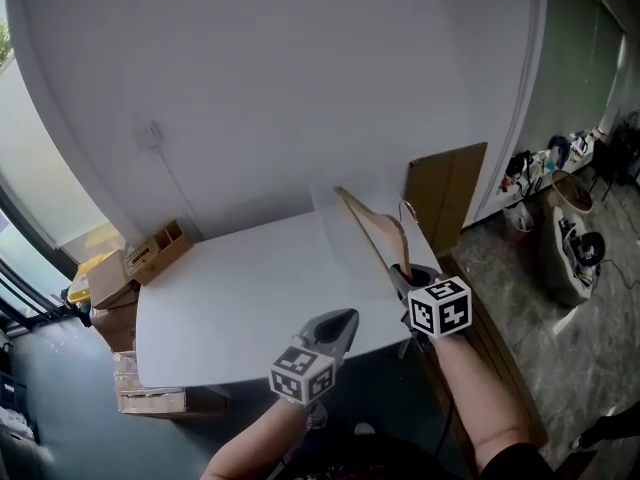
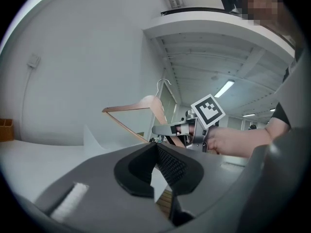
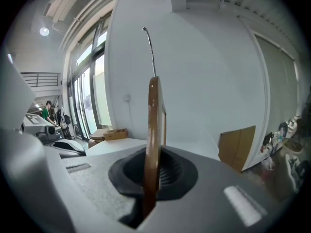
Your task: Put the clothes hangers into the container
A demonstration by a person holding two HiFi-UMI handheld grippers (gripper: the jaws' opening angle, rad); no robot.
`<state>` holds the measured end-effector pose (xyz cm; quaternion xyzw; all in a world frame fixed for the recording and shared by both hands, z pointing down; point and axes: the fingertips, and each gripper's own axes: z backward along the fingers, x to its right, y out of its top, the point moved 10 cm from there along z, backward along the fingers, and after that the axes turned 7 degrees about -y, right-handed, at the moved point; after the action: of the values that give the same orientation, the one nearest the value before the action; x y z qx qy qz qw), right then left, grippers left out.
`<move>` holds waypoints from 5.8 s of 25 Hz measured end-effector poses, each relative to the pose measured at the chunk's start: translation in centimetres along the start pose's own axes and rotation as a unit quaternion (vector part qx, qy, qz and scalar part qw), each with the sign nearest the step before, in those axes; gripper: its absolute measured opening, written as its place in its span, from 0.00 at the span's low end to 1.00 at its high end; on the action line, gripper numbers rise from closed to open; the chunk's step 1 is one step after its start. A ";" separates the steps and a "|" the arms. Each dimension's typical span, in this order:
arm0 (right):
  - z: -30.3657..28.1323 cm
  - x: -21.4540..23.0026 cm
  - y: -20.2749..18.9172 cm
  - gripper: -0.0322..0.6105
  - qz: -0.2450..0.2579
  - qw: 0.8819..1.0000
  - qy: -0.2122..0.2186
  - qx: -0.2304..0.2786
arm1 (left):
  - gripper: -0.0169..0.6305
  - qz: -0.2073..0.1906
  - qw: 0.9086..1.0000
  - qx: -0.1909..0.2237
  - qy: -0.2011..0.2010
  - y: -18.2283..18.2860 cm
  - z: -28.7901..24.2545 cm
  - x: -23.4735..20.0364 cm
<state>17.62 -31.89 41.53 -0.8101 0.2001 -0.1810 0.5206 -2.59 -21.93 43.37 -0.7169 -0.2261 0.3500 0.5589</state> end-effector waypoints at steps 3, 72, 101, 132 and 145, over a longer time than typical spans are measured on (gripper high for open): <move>-2.3 -0.1 0.9 0.05 0.031 0.999 -0.014 -0.023 | 0.03 -0.003 1.000 -0.005 -0.010 0.7 -0.6 -2.5; -24.7 -0.1 3.0 0.18 0.359 0.887 0.011 -0.291 | 0.03 0.039 0.998 -0.053 -0.016 -0.5 -3.8 -16.6; -12.0 -1.6 4.7 0.18 0.376 0.913 0.026 -0.155 | 0.03 0.011 0.999 -0.031 0.027 -0.2 -1.7 -4.2; 4.5 -5.4 -3.8 0.05 0.051 0.996 0.067 0.003 | 0.03 0.022 0.999 -0.025 0.007 -2.5 2.8 1.8; 6.2 -14.9 -8.0 0.05 -0.009 1.000 0.027 -0.006 | 0.03 0.031 0.998 -0.046 -0.033 -3.8 10.9 -1.8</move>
<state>9.12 -16.44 45.16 -0.8099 0.2075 -0.2062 0.5084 -11.76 -15.19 46.01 -0.7363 -0.2381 0.3802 0.5067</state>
